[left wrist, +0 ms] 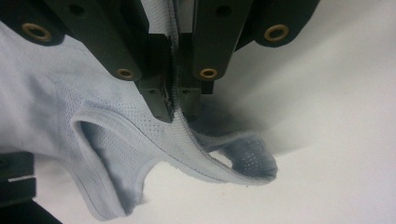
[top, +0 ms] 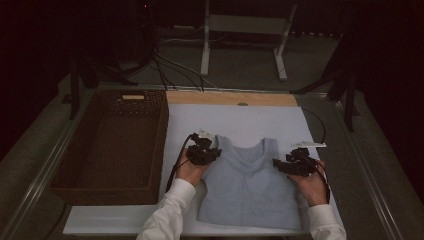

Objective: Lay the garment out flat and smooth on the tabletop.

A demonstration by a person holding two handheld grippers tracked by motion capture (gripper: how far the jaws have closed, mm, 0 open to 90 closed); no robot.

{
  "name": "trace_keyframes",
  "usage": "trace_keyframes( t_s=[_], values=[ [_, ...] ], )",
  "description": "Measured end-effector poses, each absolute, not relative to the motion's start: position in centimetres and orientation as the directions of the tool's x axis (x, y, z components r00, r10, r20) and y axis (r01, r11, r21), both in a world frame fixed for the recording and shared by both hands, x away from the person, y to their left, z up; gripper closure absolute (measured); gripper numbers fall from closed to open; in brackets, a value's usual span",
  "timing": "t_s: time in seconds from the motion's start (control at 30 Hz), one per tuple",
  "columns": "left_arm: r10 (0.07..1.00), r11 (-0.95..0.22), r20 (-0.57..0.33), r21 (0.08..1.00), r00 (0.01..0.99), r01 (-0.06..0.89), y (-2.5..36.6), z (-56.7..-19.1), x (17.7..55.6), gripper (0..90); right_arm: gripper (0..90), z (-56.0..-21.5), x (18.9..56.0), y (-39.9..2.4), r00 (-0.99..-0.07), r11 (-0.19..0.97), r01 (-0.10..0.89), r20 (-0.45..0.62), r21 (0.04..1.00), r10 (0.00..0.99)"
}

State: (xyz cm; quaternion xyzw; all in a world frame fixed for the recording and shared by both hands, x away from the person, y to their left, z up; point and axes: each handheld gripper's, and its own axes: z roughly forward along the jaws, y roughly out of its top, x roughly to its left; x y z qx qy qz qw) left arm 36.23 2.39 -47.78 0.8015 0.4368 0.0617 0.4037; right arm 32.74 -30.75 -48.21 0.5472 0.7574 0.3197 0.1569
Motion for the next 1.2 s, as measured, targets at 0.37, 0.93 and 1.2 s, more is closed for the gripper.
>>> trace_keyframes(
  t_s=[0.37,0.93,1.2],
  values=[
    [0.762,-0.263,-0.263,0.709,0.592,0.654,2.4,-47.4,36.7,87.0,37.6,-47.1,30.8,-31.4,-0.379,0.199,0.721,0.138,0.663,0.915],
    [0.772,-0.236,-0.265,0.724,0.578,0.648,2.1,-46.9,37.7,87.1,80.6,-47.9,29.8,-31.6,-0.434,0.265,0.744,0.143,0.613,0.889],
    [0.778,-0.217,-0.266,0.736,0.569,0.641,1.9,-46.2,38.4,87.0,86.1,-47.0,29.8,-31.6,-0.440,0.283,0.712,0.094,0.642,0.893]
  ],
)
